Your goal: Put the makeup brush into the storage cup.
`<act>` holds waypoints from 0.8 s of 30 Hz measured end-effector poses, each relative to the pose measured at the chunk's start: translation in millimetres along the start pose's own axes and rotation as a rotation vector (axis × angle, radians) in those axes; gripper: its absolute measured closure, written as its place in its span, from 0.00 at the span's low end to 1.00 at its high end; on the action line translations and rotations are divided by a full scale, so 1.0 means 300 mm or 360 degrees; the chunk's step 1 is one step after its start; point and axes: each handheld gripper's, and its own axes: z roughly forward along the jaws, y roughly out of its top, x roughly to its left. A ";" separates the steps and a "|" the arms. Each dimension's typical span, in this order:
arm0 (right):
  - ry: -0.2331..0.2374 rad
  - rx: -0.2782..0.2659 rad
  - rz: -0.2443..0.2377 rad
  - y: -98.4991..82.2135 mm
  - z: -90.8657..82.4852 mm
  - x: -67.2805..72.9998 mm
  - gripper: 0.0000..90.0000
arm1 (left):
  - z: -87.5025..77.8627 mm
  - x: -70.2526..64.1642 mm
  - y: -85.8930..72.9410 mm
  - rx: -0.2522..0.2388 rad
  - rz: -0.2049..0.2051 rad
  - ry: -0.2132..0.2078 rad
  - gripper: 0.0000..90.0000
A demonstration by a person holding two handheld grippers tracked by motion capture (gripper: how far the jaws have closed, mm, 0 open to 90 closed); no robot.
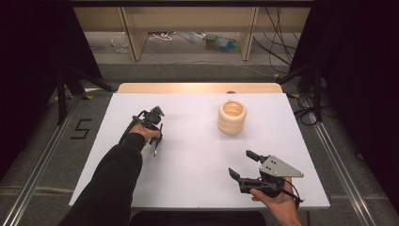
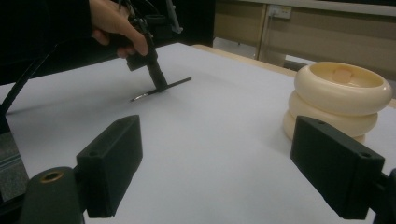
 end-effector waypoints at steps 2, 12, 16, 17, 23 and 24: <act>0.0005 0.0013 -0.0003 0.001 -0.002 0.000 0.20 | -0.001 -0.006 0.003 0.0007 0.0013 0.0031 0.86; 0.0008 0.0011 -0.0002 0.001 -0.003 0.000 0.20 | 0.000 -0.007 0.008 0.0023 0.0045 0.0046 0.91; 0.0011 0.0010 -0.0004 0.001 -0.003 0.000 0.20 | 0.007 -0.010 0.007 -0.0005 0.0043 0.0049 0.93; 0.0010 0.0009 -0.0002 0.001 -0.003 0.001 0.20 | 0.007 -0.008 0.008 0.0003 0.0048 0.0048 0.93; 0.0010 0.0010 -0.0001 0.001 -0.004 0.000 0.20 | 0.007 -0.008 0.013 0.0022 0.0064 0.0032 0.95; 0.0010 0.0009 -0.0002 0.000 -0.004 0.000 0.20 | 0.008 -0.009 0.013 0.0014 0.0073 0.0049 0.95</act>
